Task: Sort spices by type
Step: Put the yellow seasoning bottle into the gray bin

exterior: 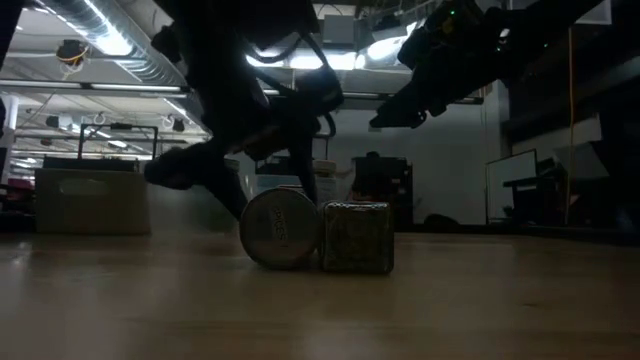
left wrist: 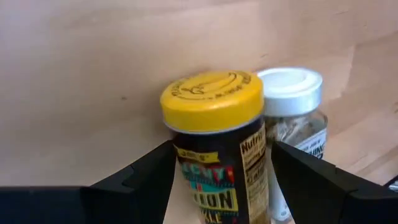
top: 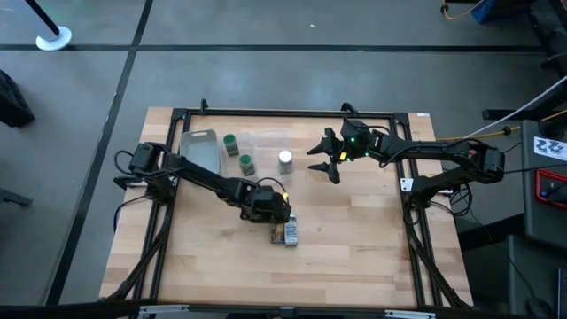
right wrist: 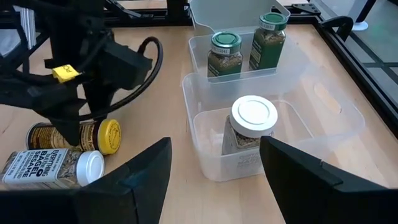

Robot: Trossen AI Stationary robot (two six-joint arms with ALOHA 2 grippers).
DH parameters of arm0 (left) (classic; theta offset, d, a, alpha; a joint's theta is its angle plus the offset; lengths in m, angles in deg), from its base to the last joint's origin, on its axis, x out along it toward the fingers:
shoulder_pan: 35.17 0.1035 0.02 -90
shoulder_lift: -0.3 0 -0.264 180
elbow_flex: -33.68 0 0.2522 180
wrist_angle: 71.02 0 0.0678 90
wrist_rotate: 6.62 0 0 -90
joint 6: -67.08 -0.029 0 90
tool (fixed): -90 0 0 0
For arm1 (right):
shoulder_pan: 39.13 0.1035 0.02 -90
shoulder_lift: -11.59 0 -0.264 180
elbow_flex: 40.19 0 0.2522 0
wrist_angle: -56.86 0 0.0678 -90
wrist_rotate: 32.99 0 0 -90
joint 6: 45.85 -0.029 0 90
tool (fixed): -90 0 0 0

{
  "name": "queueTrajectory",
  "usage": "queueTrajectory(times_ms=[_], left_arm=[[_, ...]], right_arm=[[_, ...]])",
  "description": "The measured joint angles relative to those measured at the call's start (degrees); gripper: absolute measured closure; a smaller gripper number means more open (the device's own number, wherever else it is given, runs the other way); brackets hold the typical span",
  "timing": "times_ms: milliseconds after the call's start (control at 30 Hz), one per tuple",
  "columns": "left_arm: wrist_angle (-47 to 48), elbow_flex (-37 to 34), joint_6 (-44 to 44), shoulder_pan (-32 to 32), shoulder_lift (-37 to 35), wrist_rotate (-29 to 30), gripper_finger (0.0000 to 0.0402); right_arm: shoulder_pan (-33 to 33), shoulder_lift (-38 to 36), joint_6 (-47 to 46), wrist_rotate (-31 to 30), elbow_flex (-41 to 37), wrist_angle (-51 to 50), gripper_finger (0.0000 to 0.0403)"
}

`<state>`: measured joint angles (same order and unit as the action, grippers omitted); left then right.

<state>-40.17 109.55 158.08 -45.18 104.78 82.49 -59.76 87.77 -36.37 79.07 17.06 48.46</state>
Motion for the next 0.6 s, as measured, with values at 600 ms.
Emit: queueTrajectory(times_ms=[600], left_arm=[[4.94, 0.03, -15.07, 0.69, 1.51, -1.09, 0.0158]], right_arm=[[0.00, 0.00, 0.01, 0.00, 0.00, -2.46, 0.0157]])
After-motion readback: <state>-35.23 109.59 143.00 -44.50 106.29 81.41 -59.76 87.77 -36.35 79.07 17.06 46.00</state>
